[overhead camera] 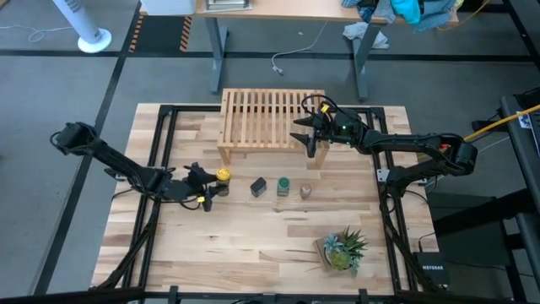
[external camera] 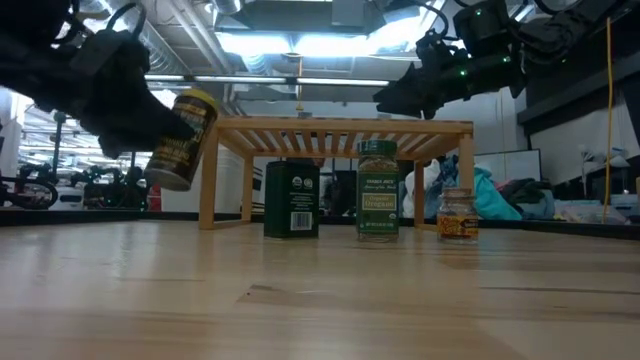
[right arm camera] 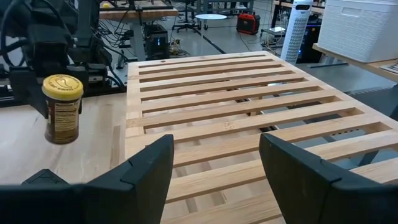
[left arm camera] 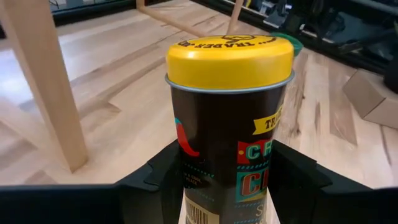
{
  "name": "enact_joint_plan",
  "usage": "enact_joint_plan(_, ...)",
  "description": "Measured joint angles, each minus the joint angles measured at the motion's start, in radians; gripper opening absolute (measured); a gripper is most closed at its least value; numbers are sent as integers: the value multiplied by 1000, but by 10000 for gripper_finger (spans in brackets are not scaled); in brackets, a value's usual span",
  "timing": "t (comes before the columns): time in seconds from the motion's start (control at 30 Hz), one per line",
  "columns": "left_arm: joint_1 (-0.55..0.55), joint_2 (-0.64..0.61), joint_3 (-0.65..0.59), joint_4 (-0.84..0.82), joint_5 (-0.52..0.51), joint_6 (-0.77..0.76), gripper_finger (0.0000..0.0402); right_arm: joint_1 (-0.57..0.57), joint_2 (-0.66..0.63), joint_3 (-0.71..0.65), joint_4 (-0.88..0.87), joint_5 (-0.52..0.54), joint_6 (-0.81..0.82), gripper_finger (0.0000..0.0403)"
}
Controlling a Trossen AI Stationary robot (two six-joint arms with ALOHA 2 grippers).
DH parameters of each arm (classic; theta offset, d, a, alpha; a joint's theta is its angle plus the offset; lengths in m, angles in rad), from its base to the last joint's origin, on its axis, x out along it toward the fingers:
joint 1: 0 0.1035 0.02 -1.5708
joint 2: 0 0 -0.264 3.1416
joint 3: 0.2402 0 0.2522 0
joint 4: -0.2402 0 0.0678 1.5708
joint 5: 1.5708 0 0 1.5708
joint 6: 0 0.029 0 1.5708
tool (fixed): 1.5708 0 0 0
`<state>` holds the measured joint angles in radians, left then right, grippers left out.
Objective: Shelf spices
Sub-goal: Remove the yellow seasoning from the shelf
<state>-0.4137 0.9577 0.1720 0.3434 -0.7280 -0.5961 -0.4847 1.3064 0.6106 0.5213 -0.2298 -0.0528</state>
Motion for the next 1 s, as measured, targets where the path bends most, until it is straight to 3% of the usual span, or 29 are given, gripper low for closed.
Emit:
enact_joint_plan(0.23,0,86,-44,145,0,-1,172,0,0,0,5,0,0,243)
enact_joint_plan(0.8,0,623,-42,742,3,86,172,0,0,0,5,-18,0,243)
enact_joint_plan(1.0,0,720,6,800,3,191,172,0,0,0,9,-48,-4,243)
